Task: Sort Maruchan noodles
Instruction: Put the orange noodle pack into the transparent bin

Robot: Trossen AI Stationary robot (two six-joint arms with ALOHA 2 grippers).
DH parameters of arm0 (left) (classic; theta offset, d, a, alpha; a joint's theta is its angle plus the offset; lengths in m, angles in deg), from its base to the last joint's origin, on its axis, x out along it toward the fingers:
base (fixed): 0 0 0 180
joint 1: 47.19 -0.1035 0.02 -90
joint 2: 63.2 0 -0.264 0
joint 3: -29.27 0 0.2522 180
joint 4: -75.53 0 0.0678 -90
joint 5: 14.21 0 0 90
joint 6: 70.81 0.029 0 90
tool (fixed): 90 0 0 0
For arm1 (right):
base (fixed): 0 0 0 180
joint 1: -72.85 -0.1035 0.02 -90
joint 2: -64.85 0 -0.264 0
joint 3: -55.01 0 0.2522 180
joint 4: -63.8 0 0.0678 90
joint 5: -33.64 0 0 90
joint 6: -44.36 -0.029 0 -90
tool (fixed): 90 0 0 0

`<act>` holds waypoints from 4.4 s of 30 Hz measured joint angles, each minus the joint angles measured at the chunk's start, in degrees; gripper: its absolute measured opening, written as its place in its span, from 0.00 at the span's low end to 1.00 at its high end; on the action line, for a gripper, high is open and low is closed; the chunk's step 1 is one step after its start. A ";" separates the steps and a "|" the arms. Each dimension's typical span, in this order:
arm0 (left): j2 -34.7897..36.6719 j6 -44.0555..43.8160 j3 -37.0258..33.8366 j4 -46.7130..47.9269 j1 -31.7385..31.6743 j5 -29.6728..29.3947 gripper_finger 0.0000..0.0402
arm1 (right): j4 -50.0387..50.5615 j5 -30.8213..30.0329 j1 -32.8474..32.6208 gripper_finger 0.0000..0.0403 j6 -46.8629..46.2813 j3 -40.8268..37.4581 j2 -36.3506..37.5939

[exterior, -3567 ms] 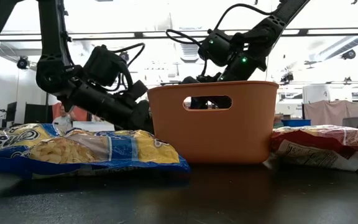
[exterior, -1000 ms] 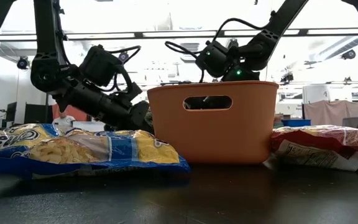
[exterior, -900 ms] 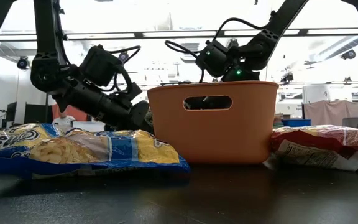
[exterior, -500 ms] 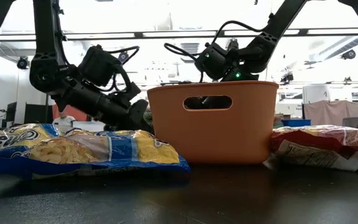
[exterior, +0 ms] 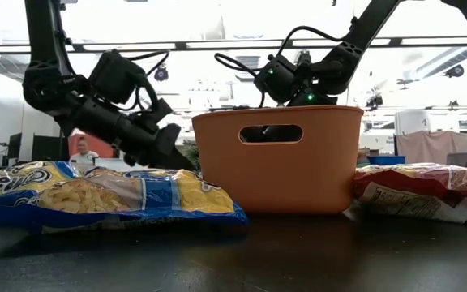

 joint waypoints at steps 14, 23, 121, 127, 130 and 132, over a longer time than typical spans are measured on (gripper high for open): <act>-8.22 -1.51 4.70 -1.99 0.00 0.76 0.00 | -0.75 0.38 -0.46 0.68 -0.02 -0.02 0.09; -8.44 -3.73 3.27 -1.57 0.00 0.09 0.00 | -0.79 2.41 -0.50 0.71 -0.51 -0.02 0.09; -3.08 -8.78 -3.86 -2.12 1.11 -0.70 0.00 | 3.59 2.51 -1.36 0.72 0.09 0.13 5.22; -3.24 -9.02 -3.88 -1.87 1.11 -0.66 0.00 | 3.51 2.47 -1.38 0.76 -0.50 0.07 5.17; -3.26 -9.00 -3.90 -1.58 1.11 -0.64 0.00 | 3.27 2.42 -1.36 0.77 -0.68 0.07 4.60; -3.27 -9.00 -3.90 -1.54 1.11 -0.61 0.00 | 2.97 2.36 -1.36 0.78 -1.23 0.06 3.88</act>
